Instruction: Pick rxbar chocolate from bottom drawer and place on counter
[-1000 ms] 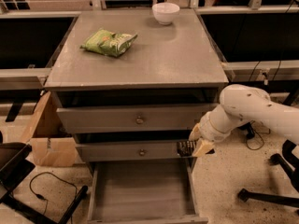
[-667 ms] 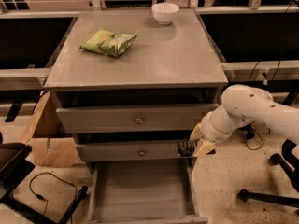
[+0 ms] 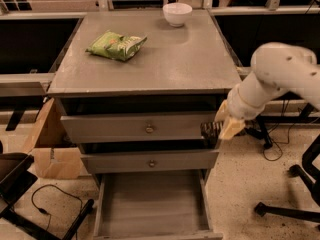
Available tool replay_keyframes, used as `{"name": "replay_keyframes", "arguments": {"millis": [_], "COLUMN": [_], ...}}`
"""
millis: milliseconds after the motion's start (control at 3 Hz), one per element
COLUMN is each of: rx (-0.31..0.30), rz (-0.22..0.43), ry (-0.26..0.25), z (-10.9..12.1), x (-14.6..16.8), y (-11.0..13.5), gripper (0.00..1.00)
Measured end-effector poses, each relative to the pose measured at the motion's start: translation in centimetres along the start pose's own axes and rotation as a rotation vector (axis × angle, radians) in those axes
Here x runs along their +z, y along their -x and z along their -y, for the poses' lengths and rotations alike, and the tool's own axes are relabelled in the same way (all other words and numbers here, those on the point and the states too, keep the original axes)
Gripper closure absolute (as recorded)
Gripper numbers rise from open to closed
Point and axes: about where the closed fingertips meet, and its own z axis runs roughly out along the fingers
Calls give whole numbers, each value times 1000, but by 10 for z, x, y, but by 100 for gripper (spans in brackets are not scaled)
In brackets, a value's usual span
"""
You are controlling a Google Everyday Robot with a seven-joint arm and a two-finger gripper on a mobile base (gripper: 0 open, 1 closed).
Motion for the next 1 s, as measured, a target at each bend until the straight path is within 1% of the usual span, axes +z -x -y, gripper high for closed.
{"name": "replay_keyframes", "arguments": {"millis": [333,667,1000], "rx": [16,33,49], "rz": [-25,-68,-106], "ry": [-19,1,-16], "z": [38,81,111], "x": [-49,-93,-127], "y": [-4,-8,-5], "gripper": [100,100,100]}}
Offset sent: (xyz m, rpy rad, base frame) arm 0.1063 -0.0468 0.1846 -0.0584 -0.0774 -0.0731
